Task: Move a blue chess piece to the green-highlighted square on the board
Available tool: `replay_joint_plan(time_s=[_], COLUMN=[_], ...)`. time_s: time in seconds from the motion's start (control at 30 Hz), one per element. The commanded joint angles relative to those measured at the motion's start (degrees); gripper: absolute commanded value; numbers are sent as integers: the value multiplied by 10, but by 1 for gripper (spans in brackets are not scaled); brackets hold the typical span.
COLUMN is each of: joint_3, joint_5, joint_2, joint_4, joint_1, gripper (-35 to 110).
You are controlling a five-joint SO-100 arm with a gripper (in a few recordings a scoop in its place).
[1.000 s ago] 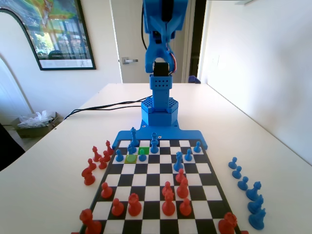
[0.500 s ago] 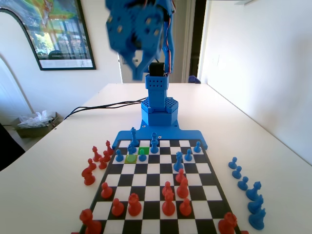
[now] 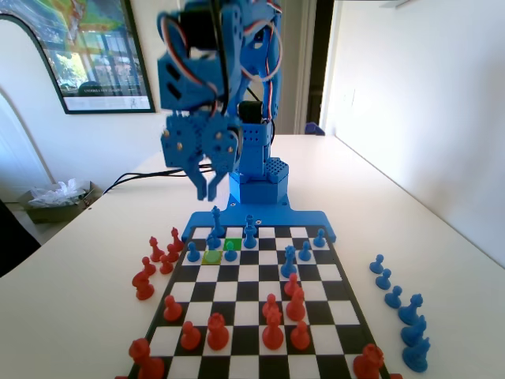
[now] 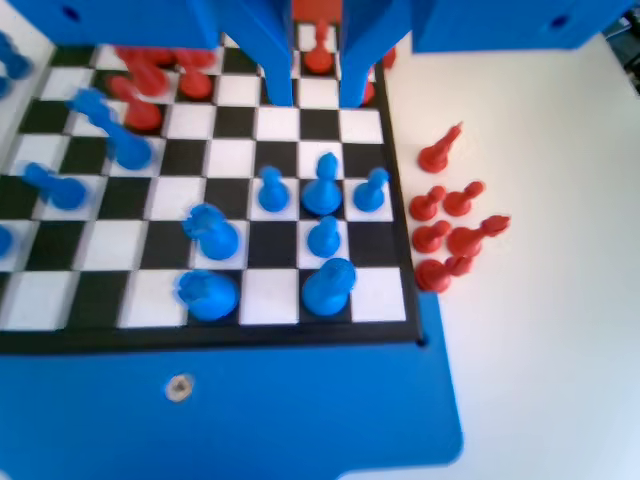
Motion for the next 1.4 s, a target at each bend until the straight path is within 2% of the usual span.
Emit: replay_joint_plan(time_s=[0.0,0.33,0.83,1.37], joint_3=[28,24,-42,-64], joint_5=[-18,-11,-24,-20], joint_2=[4,-38,-112,-158], joint_4=[-32,-71,-75,-54], joint_1=[10,20,36,1], gripper=[8,8,8,8])
